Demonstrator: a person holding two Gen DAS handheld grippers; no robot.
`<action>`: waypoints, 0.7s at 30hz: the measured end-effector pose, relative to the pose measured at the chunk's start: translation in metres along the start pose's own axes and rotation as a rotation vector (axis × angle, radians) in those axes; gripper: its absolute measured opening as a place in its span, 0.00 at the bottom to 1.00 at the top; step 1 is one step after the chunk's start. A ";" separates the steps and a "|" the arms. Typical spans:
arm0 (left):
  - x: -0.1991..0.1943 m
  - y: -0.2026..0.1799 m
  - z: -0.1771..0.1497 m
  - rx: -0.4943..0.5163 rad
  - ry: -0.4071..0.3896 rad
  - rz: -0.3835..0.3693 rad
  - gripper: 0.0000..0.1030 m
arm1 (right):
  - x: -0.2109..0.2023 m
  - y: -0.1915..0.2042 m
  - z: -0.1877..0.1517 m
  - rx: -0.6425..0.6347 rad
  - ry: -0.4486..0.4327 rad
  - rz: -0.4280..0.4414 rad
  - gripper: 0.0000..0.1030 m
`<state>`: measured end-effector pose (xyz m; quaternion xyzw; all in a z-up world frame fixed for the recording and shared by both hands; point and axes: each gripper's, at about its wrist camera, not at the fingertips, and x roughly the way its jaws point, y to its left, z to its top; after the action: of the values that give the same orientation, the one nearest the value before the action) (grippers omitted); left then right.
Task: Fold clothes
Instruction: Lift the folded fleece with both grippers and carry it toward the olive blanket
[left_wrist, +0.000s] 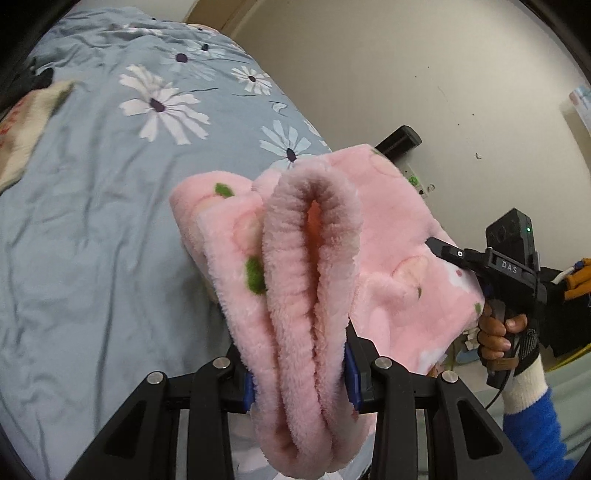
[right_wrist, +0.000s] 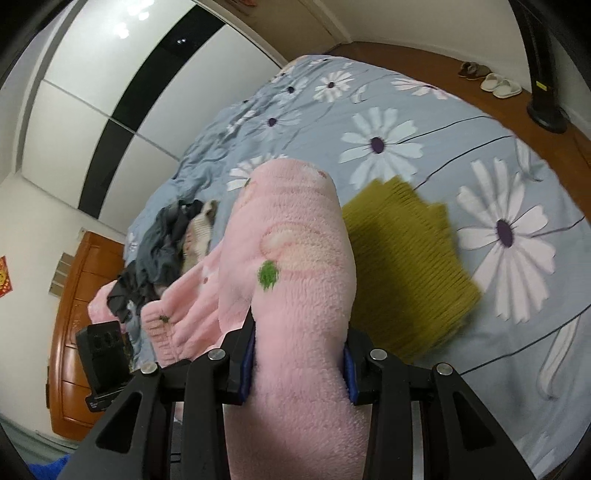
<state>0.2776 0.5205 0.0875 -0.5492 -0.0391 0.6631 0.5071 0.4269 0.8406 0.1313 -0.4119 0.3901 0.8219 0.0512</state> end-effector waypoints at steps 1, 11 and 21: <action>0.004 0.000 0.004 -0.001 0.001 -0.001 0.38 | 0.000 -0.003 0.005 -0.002 0.002 -0.010 0.38; 0.038 0.010 0.034 0.003 -0.038 -0.020 0.39 | 0.010 -0.047 0.029 0.024 -0.081 0.009 0.38; 0.035 0.006 0.042 0.027 -0.061 -0.005 0.37 | 0.024 -0.072 0.015 0.102 -0.095 0.003 0.38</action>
<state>0.2455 0.5638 0.0763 -0.5218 -0.0468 0.6788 0.5146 0.4309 0.8949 0.0766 -0.3689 0.4293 0.8195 0.0895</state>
